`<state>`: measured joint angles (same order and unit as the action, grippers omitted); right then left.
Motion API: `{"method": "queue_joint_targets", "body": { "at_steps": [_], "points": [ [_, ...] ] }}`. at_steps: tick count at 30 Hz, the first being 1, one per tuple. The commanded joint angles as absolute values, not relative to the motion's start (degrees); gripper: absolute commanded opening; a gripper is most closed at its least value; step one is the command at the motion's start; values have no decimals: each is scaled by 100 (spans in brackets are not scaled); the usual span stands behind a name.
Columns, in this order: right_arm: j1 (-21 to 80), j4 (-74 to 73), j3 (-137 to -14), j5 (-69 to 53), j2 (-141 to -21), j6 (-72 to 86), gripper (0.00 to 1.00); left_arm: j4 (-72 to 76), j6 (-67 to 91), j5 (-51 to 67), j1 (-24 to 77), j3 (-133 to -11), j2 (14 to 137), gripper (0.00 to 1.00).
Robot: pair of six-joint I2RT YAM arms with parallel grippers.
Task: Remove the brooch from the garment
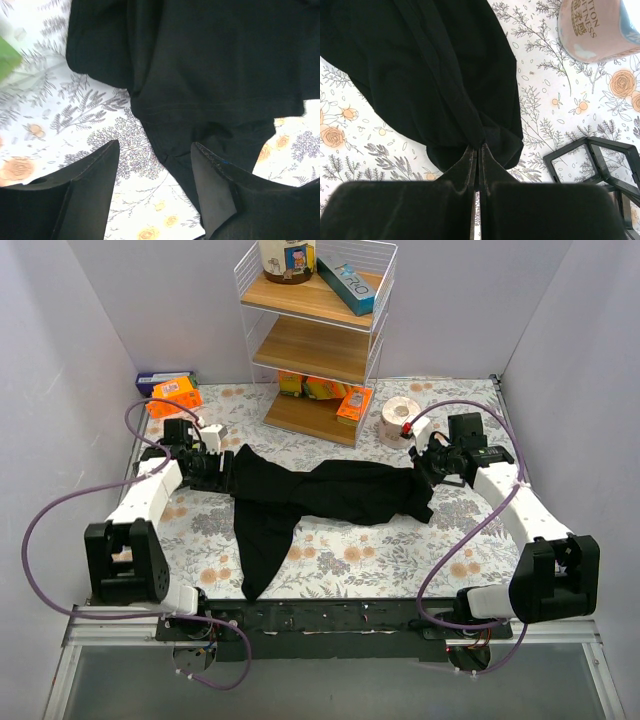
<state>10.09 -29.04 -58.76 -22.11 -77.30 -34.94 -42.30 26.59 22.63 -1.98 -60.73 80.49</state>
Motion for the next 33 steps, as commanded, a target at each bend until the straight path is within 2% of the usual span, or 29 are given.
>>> {"method": "queue_joint_targets", "body": {
  "at_steps": [1, 6, 17, 22, 23, 31, 32, 33],
  "points": [
    [976, -2804, -5845, -2320, -7471, -3437, 1, -4158, 3251, 2022, -202, -6047, 8463, 60],
    [984, -2777, -5792, -2338, -7409, -3410, 1, -4034, 3349, 2179, -255, -6179, 8780, 62],
    [976, -2786, -5854, -2268, -7400, -3393, 1, -3850, 3278, 2627, -316, -6170, 9316, 55],
    [976, -2795, -5836, -2276, -7374, -3393, 1, -3744, 3270, 2882, -334, -6196, 9378, 44],
    [976, -2778, -5819, -2268, -7365, -3393, 1, -3744, 3261, 2970, -334, -6196, 9387, 39],
    [967, -2742, -5783, -2224, -7348, -3375, 1, -3727, 3252, 3067, -325, -6117, 9404, 33],
    [975, -2742, -5783, -2224, -7339, -3375, 1, -3727, 3226, 3102, -334, -6091, 9404, 30],
    [967, -2742, -5783, -2224, -7339, -3375, 1, -3744, 3199, 3137, -334, -6091, 9413, 22]
  ]
}}
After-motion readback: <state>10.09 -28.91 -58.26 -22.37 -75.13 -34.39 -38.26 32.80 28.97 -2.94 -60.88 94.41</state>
